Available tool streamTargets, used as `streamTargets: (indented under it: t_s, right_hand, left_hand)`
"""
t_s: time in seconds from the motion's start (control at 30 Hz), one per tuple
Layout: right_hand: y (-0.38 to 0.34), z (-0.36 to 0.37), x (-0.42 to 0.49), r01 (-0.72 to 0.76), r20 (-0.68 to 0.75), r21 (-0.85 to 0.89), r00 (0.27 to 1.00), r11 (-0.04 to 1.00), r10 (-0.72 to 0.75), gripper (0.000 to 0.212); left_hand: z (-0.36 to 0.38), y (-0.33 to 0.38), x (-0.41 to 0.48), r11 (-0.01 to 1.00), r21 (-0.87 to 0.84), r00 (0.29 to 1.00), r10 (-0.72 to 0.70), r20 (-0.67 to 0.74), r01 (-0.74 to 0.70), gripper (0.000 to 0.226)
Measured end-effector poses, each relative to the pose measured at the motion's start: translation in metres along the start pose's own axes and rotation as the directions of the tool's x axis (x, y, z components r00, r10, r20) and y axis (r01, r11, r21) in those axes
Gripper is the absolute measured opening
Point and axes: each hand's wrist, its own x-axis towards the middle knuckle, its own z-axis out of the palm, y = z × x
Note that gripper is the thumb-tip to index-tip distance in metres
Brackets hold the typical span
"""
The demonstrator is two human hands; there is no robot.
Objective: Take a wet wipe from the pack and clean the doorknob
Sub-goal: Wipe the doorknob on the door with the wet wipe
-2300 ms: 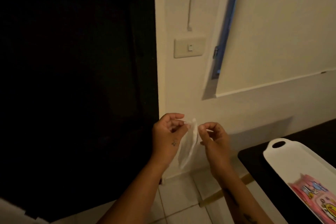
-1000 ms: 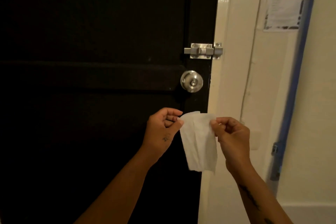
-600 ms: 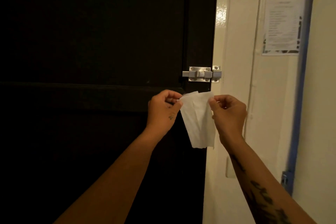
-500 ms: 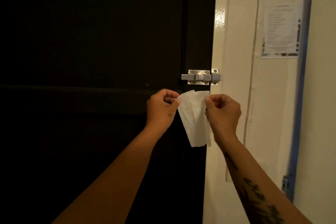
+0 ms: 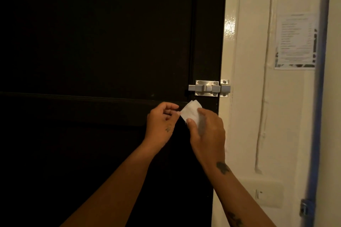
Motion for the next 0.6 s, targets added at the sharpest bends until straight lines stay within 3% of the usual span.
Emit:
streamTargets:
  t_s: [0.03,0.1,0.17,0.23,0.37,0.6]
  right_hand:
    - [0.001,0.002,0.000,0.039,0.010,-0.070,0.999,0.997,-0.038,0.038]
    - [0.003,0.006,0.000,0.089,0.009,-0.185,0.996,0.979,-0.089,0.042]
    - [0.005,0.010,0.000,0.106,0.008,-0.238,0.994,0.965,-0.107,0.044]
    - [0.006,0.011,0.002,0.131,0.025,-0.247,0.991,0.960,-0.129,0.047]
    - [0.005,0.008,0.005,0.213,0.075,-0.244,0.977,0.946,-0.200,0.048]
    - [0.010,0.007,0.004,0.315,0.125,-0.294,0.949,0.903,-0.290,0.048]
  left_hand:
    - [-0.002,-0.002,0.002,0.998,0.057,0.999,0.035,-0.015,-0.034,0.013]
    - [-0.007,-0.009,0.008,0.934,0.328,0.989,0.149,-0.011,-0.137,0.019]
    - [-0.010,-0.016,0.014,0.737,0.636,0.969,0.234,0.077,-0.228,0.027]
    - [-0.010,-0.023,0.019,0.549,0.792,0.962,0.201,0.183,-0.265,0.041]
    - [-0.005,-0.037,0.025,0.365,0.873,0.945,0.088,0.314,-0.324,0.062]
    - [-0.005,-0.051,0.025,0.349,0.879,0.946,0.107,0.307,-0.325,0.064]
